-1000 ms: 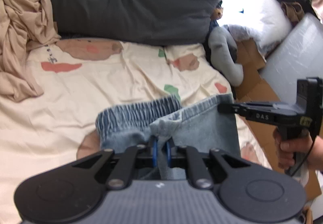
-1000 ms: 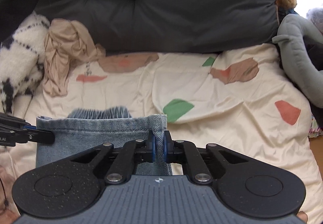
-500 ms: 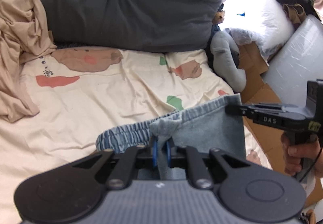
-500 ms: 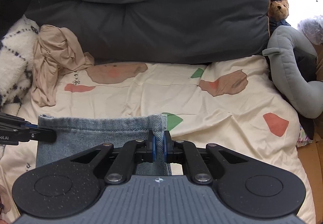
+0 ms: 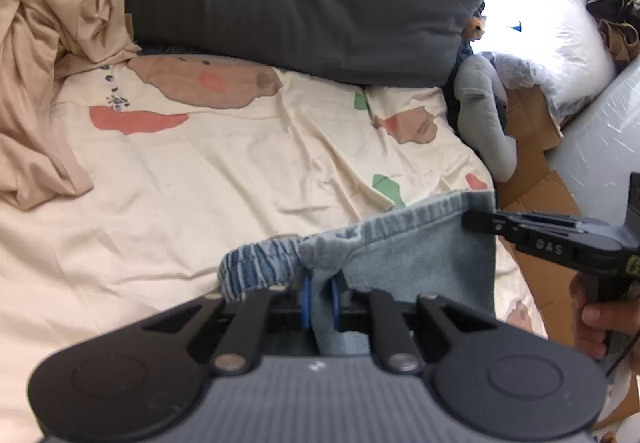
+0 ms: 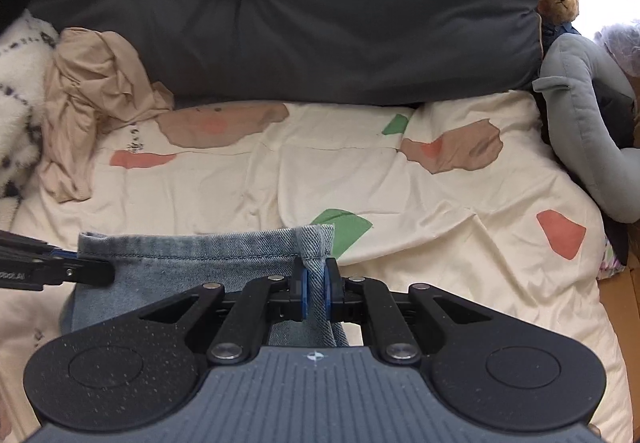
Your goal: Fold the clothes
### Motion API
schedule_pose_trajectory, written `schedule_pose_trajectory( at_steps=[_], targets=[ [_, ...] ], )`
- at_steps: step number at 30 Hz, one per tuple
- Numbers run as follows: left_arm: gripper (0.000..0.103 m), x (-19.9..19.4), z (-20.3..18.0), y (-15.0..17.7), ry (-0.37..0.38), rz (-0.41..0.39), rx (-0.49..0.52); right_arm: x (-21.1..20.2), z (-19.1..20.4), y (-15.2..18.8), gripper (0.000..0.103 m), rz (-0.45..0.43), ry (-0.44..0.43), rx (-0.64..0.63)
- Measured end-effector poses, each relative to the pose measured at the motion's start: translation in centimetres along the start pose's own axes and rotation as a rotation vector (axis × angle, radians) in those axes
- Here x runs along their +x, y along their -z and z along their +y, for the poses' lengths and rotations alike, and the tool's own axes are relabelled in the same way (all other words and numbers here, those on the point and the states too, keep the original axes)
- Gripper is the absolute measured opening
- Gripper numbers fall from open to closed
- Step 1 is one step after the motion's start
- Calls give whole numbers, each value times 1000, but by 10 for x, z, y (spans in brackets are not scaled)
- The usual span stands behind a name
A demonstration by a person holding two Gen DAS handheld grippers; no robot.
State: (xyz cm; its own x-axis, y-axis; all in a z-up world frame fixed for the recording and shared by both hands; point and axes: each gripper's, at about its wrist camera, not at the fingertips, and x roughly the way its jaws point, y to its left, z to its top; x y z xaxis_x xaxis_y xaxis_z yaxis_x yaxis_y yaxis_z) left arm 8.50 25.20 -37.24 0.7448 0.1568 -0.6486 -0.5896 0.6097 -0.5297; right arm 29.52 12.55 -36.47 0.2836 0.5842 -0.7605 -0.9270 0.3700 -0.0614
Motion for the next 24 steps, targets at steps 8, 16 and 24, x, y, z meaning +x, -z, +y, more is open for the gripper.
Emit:
schedule_pose_trajectory(
  at_steps=[8,16,24],
  targets=[
    [29,-11,-3,-8,-25,0,-8,3,-13,1,11,40,95,55],
    [28,-48,-16,-9,-41,-78,43,-28,-8,4,12,-33,55,61],
    [24,-33,-39,-3,11,-74,132,-15,35,6,12,-41,-48,49]
  ],
)
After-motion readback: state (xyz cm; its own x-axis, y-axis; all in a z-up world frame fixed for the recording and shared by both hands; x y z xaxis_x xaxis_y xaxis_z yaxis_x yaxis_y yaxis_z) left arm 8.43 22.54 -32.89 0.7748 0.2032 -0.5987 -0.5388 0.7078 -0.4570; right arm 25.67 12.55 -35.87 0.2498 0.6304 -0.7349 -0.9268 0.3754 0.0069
